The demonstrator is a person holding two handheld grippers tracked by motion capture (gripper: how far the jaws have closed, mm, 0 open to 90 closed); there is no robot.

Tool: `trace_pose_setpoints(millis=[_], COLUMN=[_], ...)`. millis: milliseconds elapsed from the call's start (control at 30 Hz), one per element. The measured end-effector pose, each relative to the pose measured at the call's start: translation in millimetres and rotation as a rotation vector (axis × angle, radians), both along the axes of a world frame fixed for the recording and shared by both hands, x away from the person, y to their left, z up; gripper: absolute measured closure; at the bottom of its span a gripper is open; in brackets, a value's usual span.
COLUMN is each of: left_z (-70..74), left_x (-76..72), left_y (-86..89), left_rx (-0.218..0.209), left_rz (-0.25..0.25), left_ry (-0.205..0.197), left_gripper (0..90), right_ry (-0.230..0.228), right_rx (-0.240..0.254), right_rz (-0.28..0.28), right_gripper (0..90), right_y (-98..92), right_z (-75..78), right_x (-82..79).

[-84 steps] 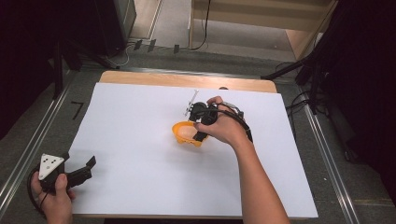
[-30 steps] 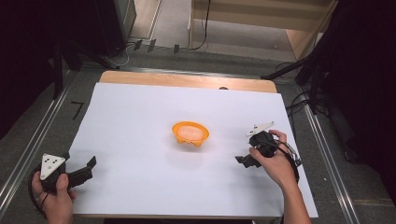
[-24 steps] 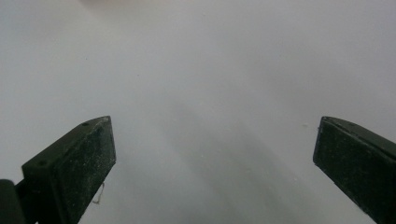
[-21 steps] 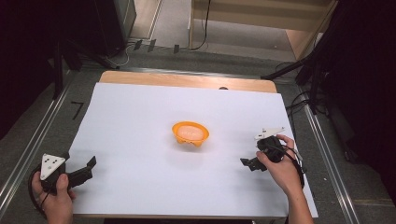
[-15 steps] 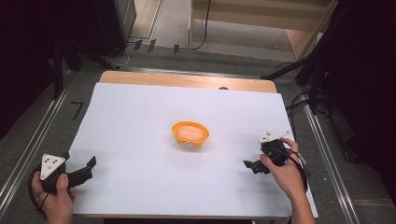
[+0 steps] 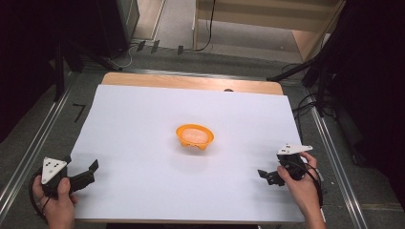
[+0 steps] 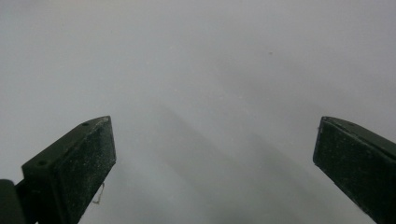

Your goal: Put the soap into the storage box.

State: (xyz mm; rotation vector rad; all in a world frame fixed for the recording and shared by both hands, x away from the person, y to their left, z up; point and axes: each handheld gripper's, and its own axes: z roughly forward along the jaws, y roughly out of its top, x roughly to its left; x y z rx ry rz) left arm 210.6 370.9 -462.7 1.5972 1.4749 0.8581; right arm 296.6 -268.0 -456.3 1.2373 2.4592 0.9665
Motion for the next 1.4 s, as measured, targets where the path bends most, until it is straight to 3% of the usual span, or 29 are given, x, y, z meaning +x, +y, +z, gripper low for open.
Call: trace_pose_setpoints(millis=[433, 700, 1400], left_z=[0.0, 0.0, 0.2], left_x=[0.1, -0.1, -0.3], left_y=[-0.6, -0.7, -1.0], left_rx=[0.003, 0.005, 0.012], left_rz=[0.001, 0.0, 0.004], left_ry=[0.001, 0.002, 0.002], left_gripper=[7.9, 7.9, 7.9], right_ry=[-0.036, -0.08, -0.153], right_rx=[0.08, 0.138, 0.226], right_rz=[-0.093, -0.163, -0.248], right_gripper=[0.0, 0.0, 0.0], right_y=[-31.6, -52.5, -93.5], right_z=[-5.5, -15.2, -22.9], right_x=[-17.9, -34.1, -71.6])
